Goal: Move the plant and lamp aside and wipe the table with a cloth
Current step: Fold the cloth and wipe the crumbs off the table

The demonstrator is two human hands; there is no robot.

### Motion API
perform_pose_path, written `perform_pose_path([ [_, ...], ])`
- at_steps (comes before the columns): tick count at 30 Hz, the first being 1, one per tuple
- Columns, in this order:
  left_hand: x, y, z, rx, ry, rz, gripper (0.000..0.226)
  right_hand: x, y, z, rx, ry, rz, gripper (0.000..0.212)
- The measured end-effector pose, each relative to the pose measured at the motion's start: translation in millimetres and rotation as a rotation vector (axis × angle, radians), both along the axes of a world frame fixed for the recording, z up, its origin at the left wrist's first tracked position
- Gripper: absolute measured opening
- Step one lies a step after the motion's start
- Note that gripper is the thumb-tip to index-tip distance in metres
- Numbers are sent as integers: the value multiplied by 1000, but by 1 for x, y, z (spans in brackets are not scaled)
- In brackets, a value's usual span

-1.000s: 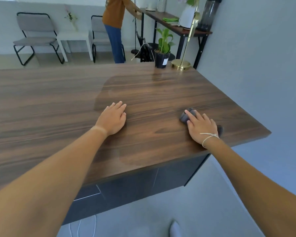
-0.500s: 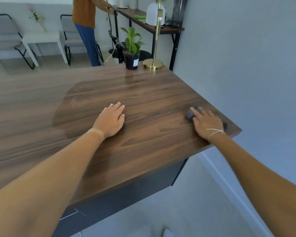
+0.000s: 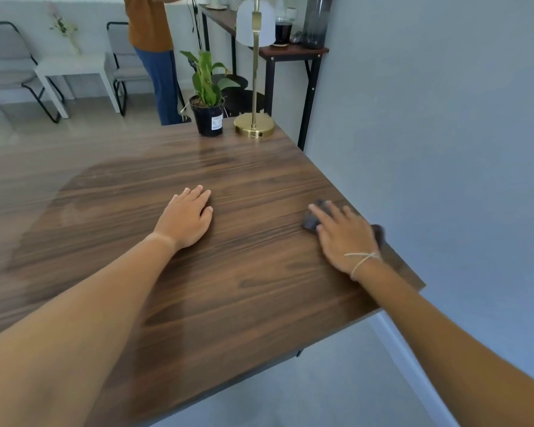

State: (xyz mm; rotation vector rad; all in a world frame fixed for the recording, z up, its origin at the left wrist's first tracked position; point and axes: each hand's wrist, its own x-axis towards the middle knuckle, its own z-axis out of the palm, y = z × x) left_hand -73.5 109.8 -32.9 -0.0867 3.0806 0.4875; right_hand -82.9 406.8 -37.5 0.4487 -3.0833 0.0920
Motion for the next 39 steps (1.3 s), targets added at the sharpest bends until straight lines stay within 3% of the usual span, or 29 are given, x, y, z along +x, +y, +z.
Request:
perform_pose_path([
  [5, -21, 4, 0, 3, 5, 52, 50, 78, -20, -4, -130, 47, 543, 44],
  [7, -25, 2, 1, 7, 10, 82, 50, 50, 8, -1, -98, 75, 534, 44],
  [11, -24, -5, -1, 3, 18, 138, 50, -71, 31, 1, -76, -53, 83, 46],
  [13, -24, -9, -3, -1, 4, 144, 50, -91, 1, -2, -85, -40, 18, 46],
  [17, -32, -22, 0, 1, 11, 164, 50, -42, -65, -9, -90, -6, 398, 53],
  [20, -41, -40, 4, -11, 17, 165, 50, -33, -60, 0, -96, -54, 581, 55],
  [22, -45, -55, 6, -4, 26, 173, 50, -72, -50, -2, -45, 0, 488, 51],
  [25, -49, -77, 5, 11, 28, 181, 50, -142, -52, -3, -15, -39, 118, 47],
  [27, -51, -89, 1, 17, 17, 182, 50, -163, -82, -3, -52, -57, -2, 47],
  [29, -57, -100, -3, 13, 16, 168, 51, -157, -129, -3, -71, -45, 58, 47],
  [31, -64, -108, -3, -1, 12, 129, 51, -125, -166, -3, -59, -35, 292, 47],
  [34, -78, -125, 1, 0, 10, 93, 52, -101, -161, 1, -58, -38, 504, 46],
  [36, -85, -143, 5, 11, 16, 110, 52, -139, -133, 0, -8, -2, 342, 46],
  [39, -87, -172, 5, 14, 10, 150, 53, -209, -105, 3, -58, -36, -113, 47],
])
